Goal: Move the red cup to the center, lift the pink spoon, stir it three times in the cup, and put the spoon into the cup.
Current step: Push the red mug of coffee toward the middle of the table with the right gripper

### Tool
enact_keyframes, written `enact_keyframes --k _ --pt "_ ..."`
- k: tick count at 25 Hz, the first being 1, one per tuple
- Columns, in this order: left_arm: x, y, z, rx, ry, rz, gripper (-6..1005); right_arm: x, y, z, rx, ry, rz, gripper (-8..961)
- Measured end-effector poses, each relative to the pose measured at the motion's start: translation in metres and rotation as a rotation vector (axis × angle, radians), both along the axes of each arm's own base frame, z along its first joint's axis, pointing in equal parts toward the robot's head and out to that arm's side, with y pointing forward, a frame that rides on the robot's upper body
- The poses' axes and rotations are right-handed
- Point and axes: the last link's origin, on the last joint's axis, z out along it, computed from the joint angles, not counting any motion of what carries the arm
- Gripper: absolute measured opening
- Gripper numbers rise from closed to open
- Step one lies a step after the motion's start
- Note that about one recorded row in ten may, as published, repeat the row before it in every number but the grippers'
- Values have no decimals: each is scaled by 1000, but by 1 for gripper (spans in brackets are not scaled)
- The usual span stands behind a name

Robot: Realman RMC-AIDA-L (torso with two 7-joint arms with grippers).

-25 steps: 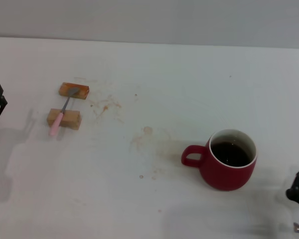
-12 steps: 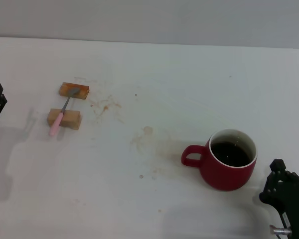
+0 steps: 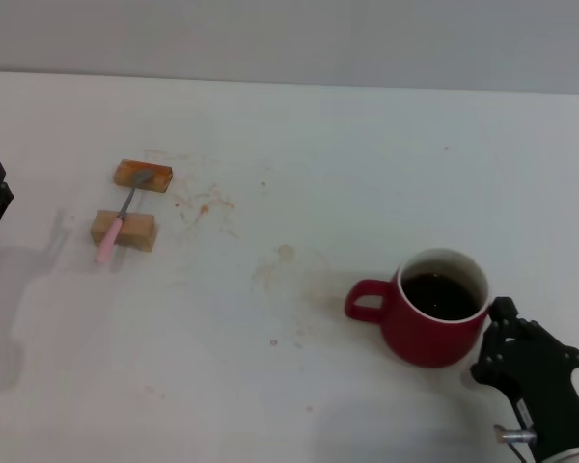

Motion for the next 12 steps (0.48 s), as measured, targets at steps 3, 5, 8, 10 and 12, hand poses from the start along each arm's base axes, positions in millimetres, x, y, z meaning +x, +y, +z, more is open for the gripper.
enact_keyframes --k 3,5,8,10,12 --pt "0 0 0 2 0 1 863 -2 3 -2 -14 0 7 1" --pt "-1 0 1 6 -1 3 863 -2 6 -3 -18 0 11 1" --pt "-1 0 2 10 -2 5 864 -4 9 -5 -32 7 17 1" --pt "-1 -1 2 12 -3 5 864 -5 13 -6 -45 19 21 1" --pt "-2 -1 3 17 -3 7 864 -5 17 -8 -58 31 27 1"
